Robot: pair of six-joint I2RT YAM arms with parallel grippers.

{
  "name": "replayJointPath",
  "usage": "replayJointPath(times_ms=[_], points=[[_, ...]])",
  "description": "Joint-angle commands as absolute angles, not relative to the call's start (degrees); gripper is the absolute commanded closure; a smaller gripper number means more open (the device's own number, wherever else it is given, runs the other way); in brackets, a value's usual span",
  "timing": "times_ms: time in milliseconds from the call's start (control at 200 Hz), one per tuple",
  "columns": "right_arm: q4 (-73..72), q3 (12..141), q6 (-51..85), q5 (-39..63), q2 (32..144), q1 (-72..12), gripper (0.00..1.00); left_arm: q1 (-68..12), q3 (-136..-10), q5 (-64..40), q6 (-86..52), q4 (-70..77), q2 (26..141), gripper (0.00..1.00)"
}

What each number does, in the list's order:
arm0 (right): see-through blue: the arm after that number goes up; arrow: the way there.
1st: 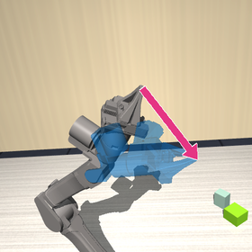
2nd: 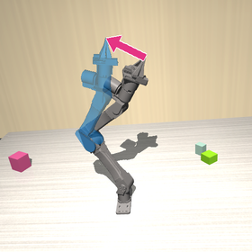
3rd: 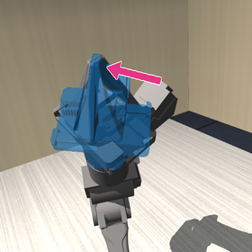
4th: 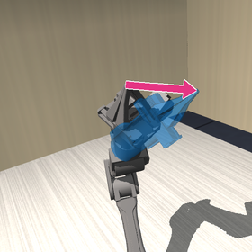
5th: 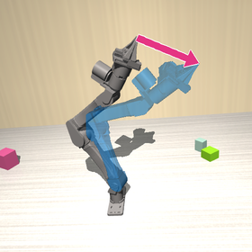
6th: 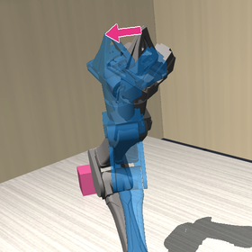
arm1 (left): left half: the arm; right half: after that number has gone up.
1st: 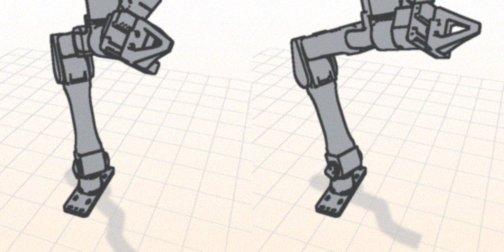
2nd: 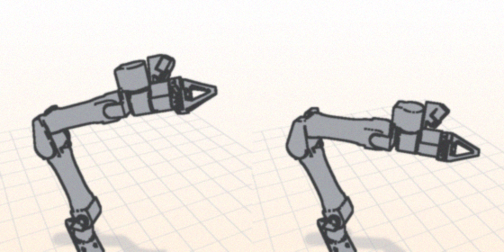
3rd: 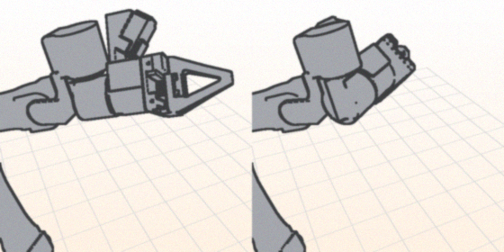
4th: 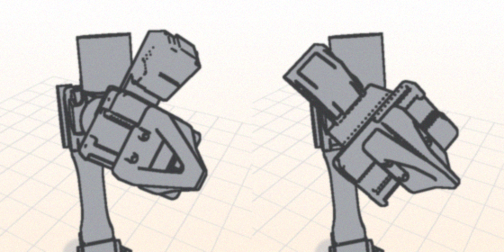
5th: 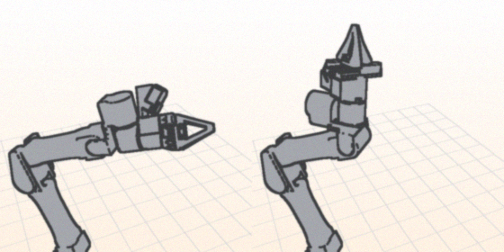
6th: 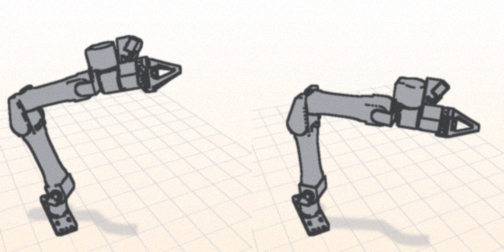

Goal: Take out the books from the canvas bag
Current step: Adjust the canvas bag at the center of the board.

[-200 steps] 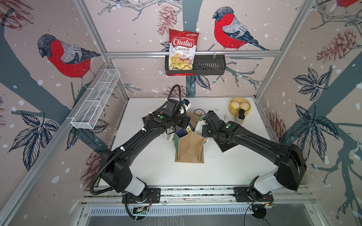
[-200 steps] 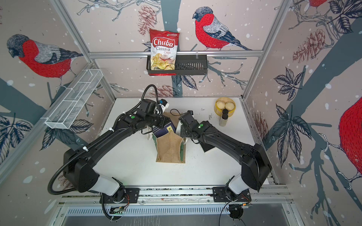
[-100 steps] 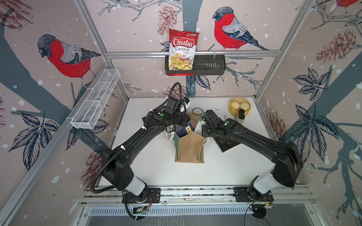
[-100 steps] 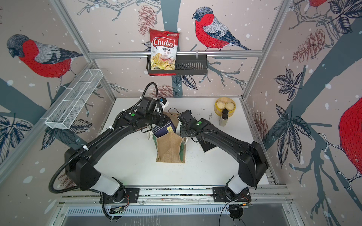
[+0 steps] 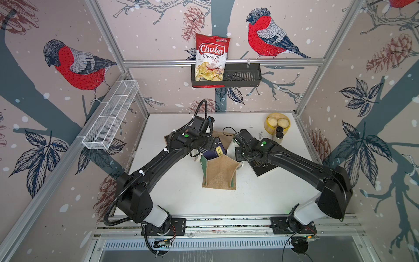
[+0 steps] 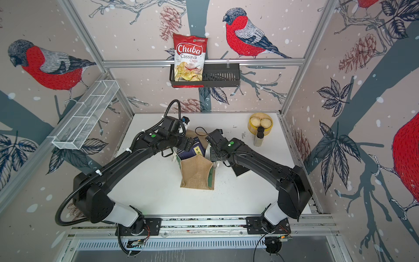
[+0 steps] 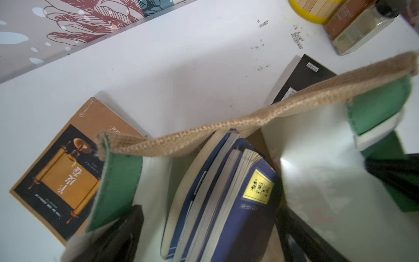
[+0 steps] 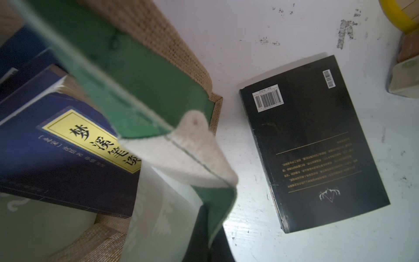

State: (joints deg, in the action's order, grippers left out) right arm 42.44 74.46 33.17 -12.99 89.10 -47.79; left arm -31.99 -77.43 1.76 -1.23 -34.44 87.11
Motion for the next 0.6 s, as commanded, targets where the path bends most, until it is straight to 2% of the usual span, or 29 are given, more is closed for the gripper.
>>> replayJointPath(times_ms=[0, 140, 310, 595], points=[[46.2, 75.6, 31.9, -13.7, 90.5, -47.9, 1.00, -31.5, -77.2, 2.8, 3.2, -34.6, 89.5, 0.10], [47.7, 76.0, 31.4, -15.0, 91.7, -48.5, 1.00, -31.5, -77.4, -2.8, 2.8, -37.6, 92.2, 0.11], [47.9, 74.6, 32.1, -16.6, 90.9, -48.6, 1.00, -31.5, -77.2, -1.8, 1.8, -37.9, 94.8, 0.10], [50.1, 76.0, 32.6, -15.7, 91.4, -48.6, 1.00, -31.5, -91.9, -0.1, -1.7, -44.2, 87.0, 0.11]])
